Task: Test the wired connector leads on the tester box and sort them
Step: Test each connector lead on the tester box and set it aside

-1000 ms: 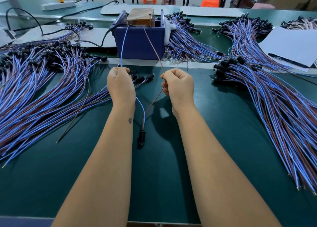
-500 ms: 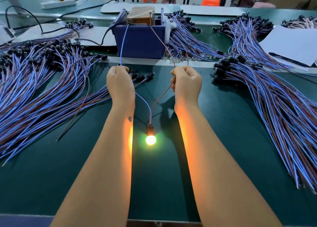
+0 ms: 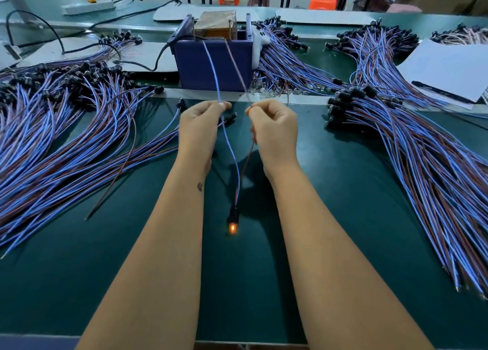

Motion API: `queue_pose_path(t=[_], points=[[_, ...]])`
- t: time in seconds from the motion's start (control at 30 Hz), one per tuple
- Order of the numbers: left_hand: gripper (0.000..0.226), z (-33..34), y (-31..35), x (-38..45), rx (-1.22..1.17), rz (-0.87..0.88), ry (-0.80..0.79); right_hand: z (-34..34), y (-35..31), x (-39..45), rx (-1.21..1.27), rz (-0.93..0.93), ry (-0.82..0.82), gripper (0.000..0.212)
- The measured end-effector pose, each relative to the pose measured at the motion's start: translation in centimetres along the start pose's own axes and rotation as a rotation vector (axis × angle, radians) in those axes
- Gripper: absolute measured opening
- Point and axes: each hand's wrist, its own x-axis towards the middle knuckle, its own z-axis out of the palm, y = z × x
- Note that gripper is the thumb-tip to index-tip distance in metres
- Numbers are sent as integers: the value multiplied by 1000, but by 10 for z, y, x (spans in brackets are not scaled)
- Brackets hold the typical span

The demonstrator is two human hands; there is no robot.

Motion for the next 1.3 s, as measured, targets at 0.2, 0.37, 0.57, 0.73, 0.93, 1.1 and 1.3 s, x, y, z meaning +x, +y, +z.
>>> queue_pose_path(t=[0.2, 0.37, 0.57, 0.73, 0.93, 1.1, 1.3], points=[[23, 12, 4, -10, -101, -26, -203, 5, 3, -3, -100, -30, -157, 22], [13, 7, 4, -9, -68, 28, -129, 2, 4, -2, -117, 12, -215, 22], [18, -3, 5, -2, -190, 114, 86, -2, 5, -3, -354, -20, -365, 21], [19, 1, 8, -4, -241, 73, 55, -8, 1, 1, -782, -153, -90, 20], [20, 16, -1, -10, 16, 100, -91, -16, -5, 0, -430, -254, 276, 21], [10, 32, -11, -22, 506, 329, -331, -28, -10, 6, -119, -151, 399, 22], [19, 44, -10, -37, 671, 667, -380, -50, -7, 16, -230, -152, 412, 23]])
